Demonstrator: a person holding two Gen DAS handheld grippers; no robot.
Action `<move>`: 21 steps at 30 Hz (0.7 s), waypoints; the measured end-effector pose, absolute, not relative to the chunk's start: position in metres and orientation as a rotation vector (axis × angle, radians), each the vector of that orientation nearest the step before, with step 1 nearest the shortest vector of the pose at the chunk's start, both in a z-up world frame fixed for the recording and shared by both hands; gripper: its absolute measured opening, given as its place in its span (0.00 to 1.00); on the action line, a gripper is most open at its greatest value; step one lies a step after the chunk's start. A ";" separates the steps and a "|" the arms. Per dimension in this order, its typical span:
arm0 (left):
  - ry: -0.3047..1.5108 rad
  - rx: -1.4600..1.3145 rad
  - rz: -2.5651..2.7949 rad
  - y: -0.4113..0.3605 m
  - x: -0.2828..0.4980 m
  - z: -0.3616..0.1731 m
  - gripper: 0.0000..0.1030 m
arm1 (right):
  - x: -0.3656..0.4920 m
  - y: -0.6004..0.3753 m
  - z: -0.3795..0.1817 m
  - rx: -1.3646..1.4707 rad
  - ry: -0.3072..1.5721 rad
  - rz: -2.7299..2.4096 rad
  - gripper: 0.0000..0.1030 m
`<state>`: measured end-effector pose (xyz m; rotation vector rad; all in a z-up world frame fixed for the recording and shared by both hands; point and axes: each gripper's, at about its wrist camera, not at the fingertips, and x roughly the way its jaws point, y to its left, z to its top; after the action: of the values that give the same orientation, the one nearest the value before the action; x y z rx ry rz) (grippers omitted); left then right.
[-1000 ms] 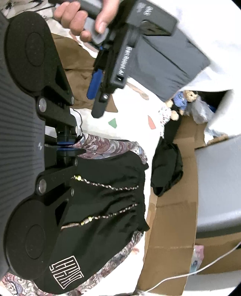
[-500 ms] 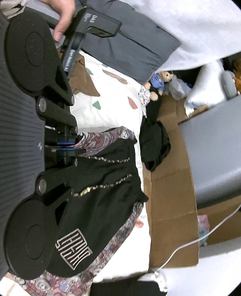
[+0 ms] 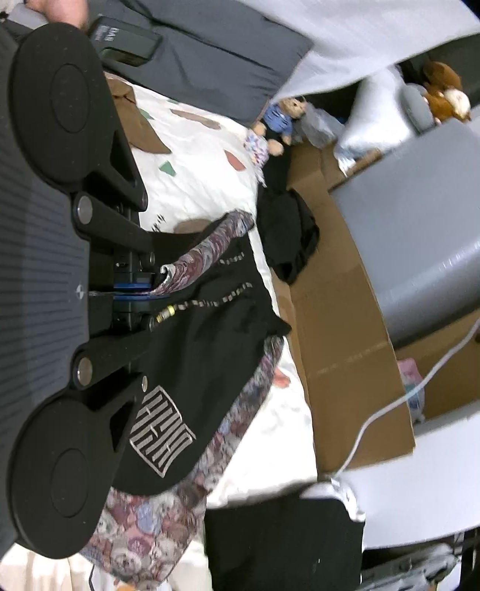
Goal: Fold clothes
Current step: 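Lift the side stripe with the right tool and fold it over the other stripe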
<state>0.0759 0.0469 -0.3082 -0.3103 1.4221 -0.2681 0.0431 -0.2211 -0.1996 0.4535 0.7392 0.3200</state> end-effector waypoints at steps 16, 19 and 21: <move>1.480 -0.227 -0.339 -0.008 0.080 -0.315 0.70 | 0.049 -0.292 -0.213 0.503 0.717 0.208 0.03; 1.511 -0.211 -0.352 -0.020 0.076 -0.322 0.70 | 0.049 -0.304 -0.215 0.498 0.713 0.187 0.03; 1.521 -0.203 -0.366 -0.026 0.073 -0.325 0.70 | 0.048 -0.311 -0.218 0.503 0.712 0.171 0.03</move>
<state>0.0730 -0.0262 -0.3249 -0.2031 1.5208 -0.3663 0.0485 -0.3107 -0.2180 0.5027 0.7123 0.1707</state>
